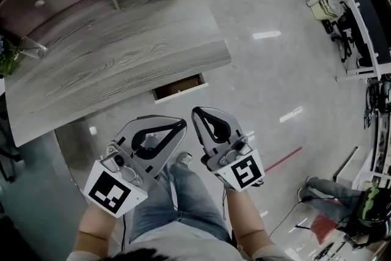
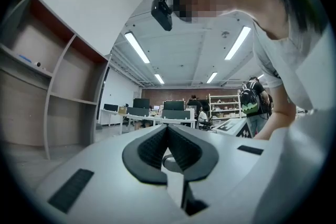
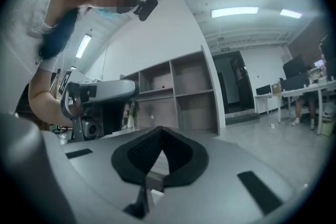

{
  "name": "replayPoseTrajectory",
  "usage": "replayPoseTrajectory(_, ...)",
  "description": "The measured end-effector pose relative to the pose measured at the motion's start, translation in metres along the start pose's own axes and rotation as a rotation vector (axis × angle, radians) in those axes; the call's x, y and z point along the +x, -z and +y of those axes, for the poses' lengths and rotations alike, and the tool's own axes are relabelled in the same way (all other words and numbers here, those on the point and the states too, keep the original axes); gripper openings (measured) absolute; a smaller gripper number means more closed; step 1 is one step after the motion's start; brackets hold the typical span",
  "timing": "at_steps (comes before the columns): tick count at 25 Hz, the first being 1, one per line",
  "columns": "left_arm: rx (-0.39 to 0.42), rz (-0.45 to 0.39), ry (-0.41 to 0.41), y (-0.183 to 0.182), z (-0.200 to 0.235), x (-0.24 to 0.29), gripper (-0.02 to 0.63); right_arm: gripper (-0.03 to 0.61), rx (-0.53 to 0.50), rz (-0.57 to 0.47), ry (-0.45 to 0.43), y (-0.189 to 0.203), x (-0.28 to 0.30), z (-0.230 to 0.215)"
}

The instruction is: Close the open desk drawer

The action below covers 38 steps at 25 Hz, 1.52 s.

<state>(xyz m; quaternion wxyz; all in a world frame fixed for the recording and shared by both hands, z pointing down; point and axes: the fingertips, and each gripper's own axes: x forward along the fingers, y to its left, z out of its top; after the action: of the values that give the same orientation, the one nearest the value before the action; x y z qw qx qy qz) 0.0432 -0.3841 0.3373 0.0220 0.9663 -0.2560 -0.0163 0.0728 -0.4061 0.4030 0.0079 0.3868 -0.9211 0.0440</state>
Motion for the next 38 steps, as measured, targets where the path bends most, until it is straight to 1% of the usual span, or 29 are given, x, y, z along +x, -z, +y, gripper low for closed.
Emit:
replayPoseTrajectory(3, -0.034, -0.022, 0.01, 0.024, -0.004, -0.002, 0.011, 0.008, -0.009, 0.03, -0.005, 0.04, -0.002, -0.001)
replayPoseTrajectory(5, -0.026, -0.02, 0.005, 0.04, -0.002, -0.001, 0.011, 0.008, -0.004, 0.04, -0.005, 0.062, 0.002, -0.005)
replayPoseTrajectory(10, -0.007, -0.005, 0.012, 0.095, 0.002, -0.005, 0.011, 0.009, -0.016, 0.061, -0.013, 0.128, 0.012, -0.011)
replayPoseTrajectory(17, 0.008, 0.008, -0.002, 0.154, 0.001, -0.01, 0.011, 0.008, -0.014, 0.077, -0.044, 0.192, 0.018, -0.009)
replayPoseTrajectory(20, 0.008, 0.007, -0.006, 0.171, 0.0, -0.011, 0.011, 0.008, -0.006, 0.075, -0.045, 0.216, 0.02, -0.011)
replayPoseTrajectory(23, 0.019, 0.008, -0.015, 0.18, 0.001, -0.013, 0.011, 0.008, 0.0, 0.059, -0.022, 0.23, 0.026, -0.019)
replayPoseTrajectory(27, 0.029, 0.011, -0.018, 0.181, 0.001, -0.015, 0.011, 0.008, 0.004, 0.097, 0.003, 0.245, 0.033, -0.029)
replayPoseTrajectory(32, 0.029, 0.007, -0.024, 0.177, 0.004, -0.018, 0.011, 0.008, 0.02, 0.077, 0.021, 0.242, 0.039, -0.035)
replayPoseTrajectory(35, 0.031, 0.007, -0.034, 0.177, 0.01, -0.018, 0.011, 0.008, 0.016, 0.076, 0.049, 0.243, 0.039, -0.038)
replayPoseTrajectory(38, 0.036, 0.004, -0.056, 0.169, 0.006, -0.02, 0.011, 0.008, 0.02, 0.073, 0.08, 0.236, 0.035, -0.042)
